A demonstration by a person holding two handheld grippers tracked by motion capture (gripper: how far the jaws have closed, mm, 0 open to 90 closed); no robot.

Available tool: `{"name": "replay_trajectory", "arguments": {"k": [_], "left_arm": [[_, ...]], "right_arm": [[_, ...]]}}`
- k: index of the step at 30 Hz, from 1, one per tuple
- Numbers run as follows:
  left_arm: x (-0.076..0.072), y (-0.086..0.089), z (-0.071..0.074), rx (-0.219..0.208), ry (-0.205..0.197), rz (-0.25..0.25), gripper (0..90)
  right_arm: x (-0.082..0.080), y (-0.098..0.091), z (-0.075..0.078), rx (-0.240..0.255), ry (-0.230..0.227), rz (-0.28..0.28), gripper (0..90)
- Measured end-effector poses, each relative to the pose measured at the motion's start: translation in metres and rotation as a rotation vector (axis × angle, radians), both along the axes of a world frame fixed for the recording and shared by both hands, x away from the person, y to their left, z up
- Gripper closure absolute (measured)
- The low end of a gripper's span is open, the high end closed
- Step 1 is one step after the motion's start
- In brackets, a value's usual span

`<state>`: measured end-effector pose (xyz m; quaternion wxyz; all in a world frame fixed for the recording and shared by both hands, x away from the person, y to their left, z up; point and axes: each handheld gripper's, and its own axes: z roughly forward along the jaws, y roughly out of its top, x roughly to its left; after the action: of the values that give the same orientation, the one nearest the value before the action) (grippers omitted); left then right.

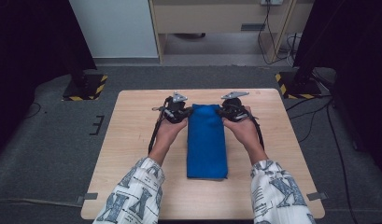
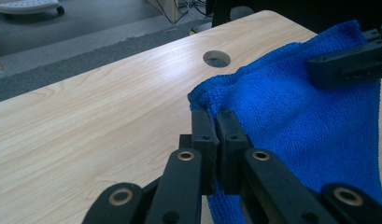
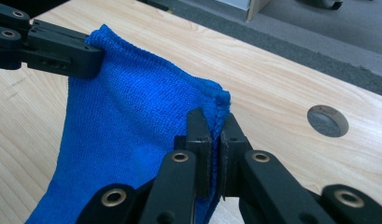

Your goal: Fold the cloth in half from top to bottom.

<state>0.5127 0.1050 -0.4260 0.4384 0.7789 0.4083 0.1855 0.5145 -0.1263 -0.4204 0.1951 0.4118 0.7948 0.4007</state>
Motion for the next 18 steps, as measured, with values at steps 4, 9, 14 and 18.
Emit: {"name": "replay_trajectory", "arguments": {"k": [4,9,14,18], "left_arm": [[0.002,0.001,0.006,-0.004,-0.015,0.001,87.3],[0.003,0.003,0.010,-0.008,-0.026,-0.006,87.3],[0.007,0.002,0.011,0.015,-0.046,-0.038,87.3],[0.009,0.003,0.011,0.015,-0.045,-0.040,87.3]], "right_arm": [[0.000,0.001,0.004,0.008,-0.014,-0.005,86.0],[0.002,0.002,0.006,0.019,-0.023,-0.010,85.9],[0.005,0.000,0.006,0.031,-0.023,-0.022,86.0],[0.009,-0.001,0.006,0.045,-0.030,-0.030,86.0]]}}
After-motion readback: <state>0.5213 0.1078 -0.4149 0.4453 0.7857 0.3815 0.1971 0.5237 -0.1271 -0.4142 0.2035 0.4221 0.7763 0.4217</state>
